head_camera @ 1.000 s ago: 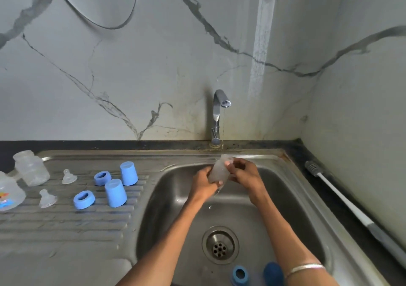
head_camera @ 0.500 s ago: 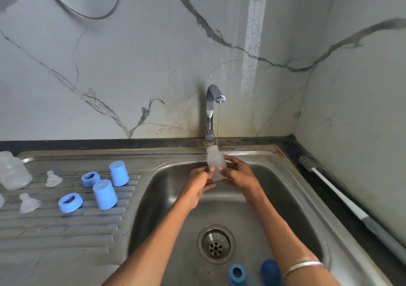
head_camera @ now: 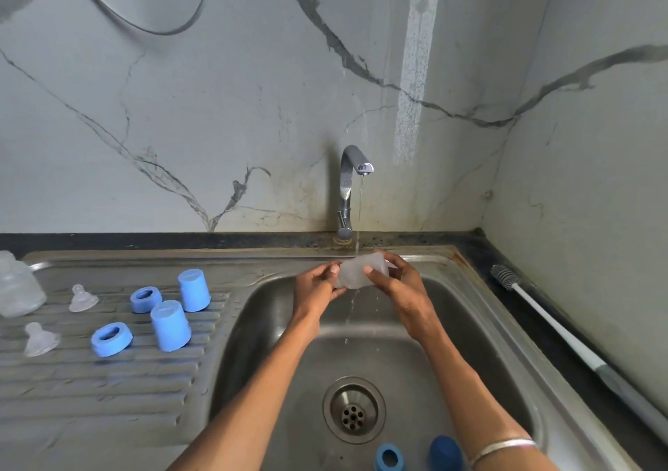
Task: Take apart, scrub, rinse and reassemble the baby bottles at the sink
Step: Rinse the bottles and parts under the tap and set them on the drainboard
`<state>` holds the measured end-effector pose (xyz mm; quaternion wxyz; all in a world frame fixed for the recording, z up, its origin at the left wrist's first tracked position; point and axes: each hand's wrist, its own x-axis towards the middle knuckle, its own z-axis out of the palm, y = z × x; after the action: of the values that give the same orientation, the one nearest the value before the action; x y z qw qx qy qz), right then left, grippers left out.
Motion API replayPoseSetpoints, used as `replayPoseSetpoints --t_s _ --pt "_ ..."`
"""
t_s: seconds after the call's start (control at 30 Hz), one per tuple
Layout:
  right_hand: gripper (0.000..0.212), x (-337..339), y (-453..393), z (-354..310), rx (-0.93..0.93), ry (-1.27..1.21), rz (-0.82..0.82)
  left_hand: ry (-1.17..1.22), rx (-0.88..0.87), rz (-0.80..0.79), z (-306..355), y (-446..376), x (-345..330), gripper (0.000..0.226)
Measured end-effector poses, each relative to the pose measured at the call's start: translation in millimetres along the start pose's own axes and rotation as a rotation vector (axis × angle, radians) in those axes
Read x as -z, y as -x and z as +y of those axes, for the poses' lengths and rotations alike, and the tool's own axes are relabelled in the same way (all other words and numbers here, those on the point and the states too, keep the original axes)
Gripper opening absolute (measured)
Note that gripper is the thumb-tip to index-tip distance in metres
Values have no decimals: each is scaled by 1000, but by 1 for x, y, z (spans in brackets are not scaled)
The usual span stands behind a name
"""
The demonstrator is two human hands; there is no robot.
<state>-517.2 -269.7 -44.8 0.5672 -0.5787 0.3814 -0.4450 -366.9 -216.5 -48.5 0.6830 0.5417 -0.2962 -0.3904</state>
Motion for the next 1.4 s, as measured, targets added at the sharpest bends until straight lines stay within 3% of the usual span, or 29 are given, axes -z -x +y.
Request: replayPoseSetpoints --t_s 0.27,0.4,0.53,0.67,0.77,1.03,1.23,1.4 --pt "88 -4 1 2 36 -67 -22 164 188 -124 3 14 -7 22" --pt "74 -12 4 3 26 72 -52 254 347 -187 1 24 -10 25" --pt "72 -15 4 4 34 125 -28 221 376 -229 3 29 -12 31" --pt "72 -13 5 2 78 152 -21 20 210 -115 2 24 -13 34" --pt "72 -13 7 2 77 189 -40 32 81 -41 5 19 -10 27" --pt "67 -14 8 0 45 251 -64 -148 -214 -74 7 17 -7 10" --pt "56 -18 9 -1 -28 152 -103 41 -15 -36 13 13 0 38" --pt "48 -13 9 -2 25 75 -57 366 216 -44 17 16 -2 22"
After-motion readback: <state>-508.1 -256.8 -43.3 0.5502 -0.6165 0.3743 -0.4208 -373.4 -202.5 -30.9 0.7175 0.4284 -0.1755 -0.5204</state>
